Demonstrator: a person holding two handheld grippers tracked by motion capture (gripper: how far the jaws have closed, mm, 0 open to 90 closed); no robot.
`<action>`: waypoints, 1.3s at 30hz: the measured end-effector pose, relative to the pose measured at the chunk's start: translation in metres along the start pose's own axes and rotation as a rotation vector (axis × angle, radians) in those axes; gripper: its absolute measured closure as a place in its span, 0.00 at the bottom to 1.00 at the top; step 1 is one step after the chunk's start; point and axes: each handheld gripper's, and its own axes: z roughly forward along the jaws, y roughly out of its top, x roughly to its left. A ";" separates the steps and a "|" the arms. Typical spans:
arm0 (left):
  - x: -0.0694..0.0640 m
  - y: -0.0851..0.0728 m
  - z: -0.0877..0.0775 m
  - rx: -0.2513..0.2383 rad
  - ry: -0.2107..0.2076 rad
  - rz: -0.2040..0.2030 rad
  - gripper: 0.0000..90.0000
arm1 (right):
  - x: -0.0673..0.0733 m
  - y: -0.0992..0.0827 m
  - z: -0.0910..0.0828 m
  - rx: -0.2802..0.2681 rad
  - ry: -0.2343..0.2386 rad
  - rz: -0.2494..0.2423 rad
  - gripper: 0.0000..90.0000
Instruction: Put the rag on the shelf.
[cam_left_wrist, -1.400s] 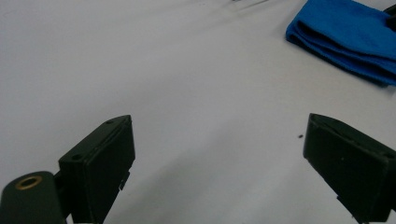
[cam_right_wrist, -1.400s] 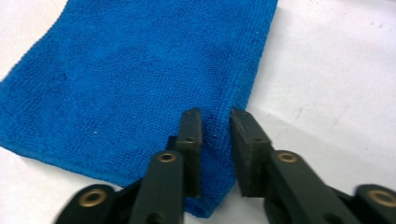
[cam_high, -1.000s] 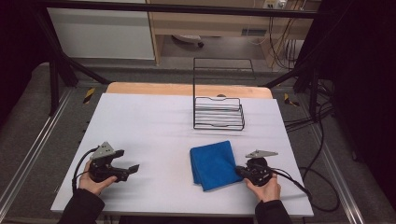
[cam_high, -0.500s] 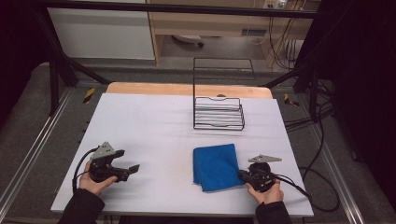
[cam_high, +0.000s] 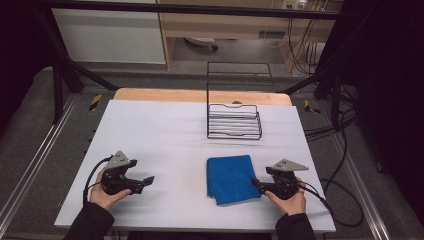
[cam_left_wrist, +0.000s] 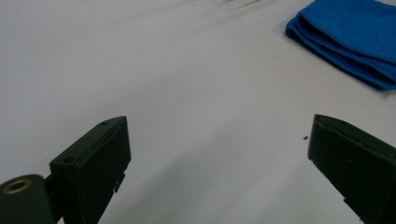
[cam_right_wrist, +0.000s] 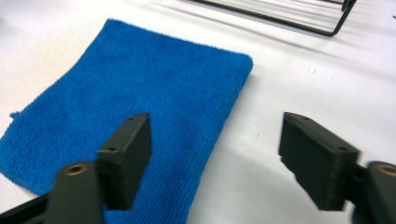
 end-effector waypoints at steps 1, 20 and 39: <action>-0.002 0.002 0.002 0.006 -0.003 0.005 0.06 | -0.005 0.002 0.001 -0.006 0.021 0.004 0.22; -0.061 0.076 0.068 0.022 -0.046 0.055 0.09 | -0.015 0.009 0.002 -0.011 0.061 -0.037 0.05; -0.083 0.097 0.150 0.143 -0.019 -0.029 0.48 | -0.013 0.007 0.001 -0.005 0.070 -0.036 0.06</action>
